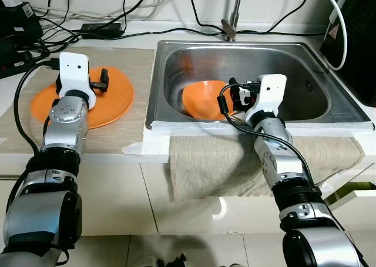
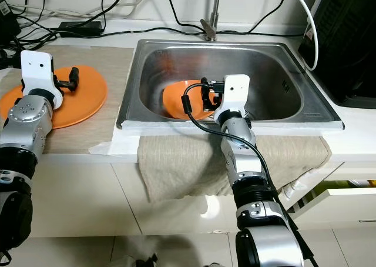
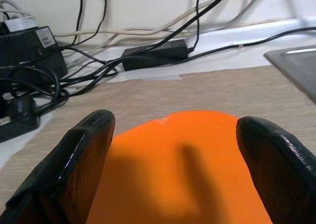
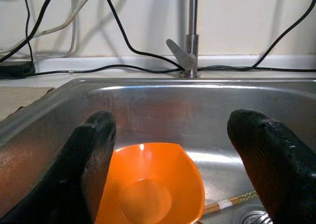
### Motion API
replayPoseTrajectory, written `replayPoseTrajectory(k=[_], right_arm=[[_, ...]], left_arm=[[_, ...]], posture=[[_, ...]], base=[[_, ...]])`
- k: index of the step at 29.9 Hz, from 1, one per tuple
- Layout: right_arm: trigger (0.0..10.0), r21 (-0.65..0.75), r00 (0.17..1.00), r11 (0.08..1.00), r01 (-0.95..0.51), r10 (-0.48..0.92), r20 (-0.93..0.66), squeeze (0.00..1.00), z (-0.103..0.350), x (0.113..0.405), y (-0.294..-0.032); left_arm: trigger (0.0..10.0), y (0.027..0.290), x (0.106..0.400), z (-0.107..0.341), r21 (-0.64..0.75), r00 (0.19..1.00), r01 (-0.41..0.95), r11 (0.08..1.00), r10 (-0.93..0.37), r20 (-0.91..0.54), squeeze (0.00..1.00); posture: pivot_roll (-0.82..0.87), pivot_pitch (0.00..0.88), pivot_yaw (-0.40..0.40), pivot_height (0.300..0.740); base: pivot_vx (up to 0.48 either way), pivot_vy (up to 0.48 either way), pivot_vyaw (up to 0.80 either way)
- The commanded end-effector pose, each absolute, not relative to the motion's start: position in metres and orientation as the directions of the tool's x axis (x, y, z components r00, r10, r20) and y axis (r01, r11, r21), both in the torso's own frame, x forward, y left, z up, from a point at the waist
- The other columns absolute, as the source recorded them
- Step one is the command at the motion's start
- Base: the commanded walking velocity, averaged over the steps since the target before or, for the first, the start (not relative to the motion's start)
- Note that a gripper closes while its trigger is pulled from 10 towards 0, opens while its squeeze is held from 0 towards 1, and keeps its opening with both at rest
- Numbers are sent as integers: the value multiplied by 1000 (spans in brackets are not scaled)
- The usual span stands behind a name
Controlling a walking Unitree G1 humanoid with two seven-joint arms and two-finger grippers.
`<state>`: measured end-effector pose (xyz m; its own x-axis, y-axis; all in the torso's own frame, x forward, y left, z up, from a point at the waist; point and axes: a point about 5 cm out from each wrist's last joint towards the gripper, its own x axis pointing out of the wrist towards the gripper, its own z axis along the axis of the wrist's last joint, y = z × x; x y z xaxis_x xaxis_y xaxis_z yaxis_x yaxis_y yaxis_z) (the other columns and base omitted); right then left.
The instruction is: Kitchen organization
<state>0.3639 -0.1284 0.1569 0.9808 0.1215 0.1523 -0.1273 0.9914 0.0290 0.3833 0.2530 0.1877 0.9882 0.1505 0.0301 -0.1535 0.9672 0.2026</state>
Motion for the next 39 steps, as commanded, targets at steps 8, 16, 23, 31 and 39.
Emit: replayPoseTrajectory(k=[8,16,23,31,39], right_arm=[[10000,40,984,993,-109,102,147,0,154,362,-134],[10000,38,984,994,-103,97,147,0,154,361,-135],[10000,37,985,994,-99,93,146,0,154,361,-137],[10000,38,985,994,-100,94,145,0,154,361,-137],[10000,44,984,994,-104,96,151,0,155,362,-136]], left_arm=[[0,252,385,193,183,988,-156,971,148,53,0],[0,245,386,186,159,992,-124,979,121,27,0],[0,245,385,182,167,993,-118,979,117,15,0],[0,246,385,183,170,993,-122,978,121,17,0],[0,247,386,184,166,992,-129,978,128,18,0]], posture=[[13,0,13,740],[5,0,16,740],[3,0,15,740],[3,0,14,740],[4,0,15,740]], base=[[0,0,0],[0,0,0],[0,0,0],[0,0,0],[0,0,0]])
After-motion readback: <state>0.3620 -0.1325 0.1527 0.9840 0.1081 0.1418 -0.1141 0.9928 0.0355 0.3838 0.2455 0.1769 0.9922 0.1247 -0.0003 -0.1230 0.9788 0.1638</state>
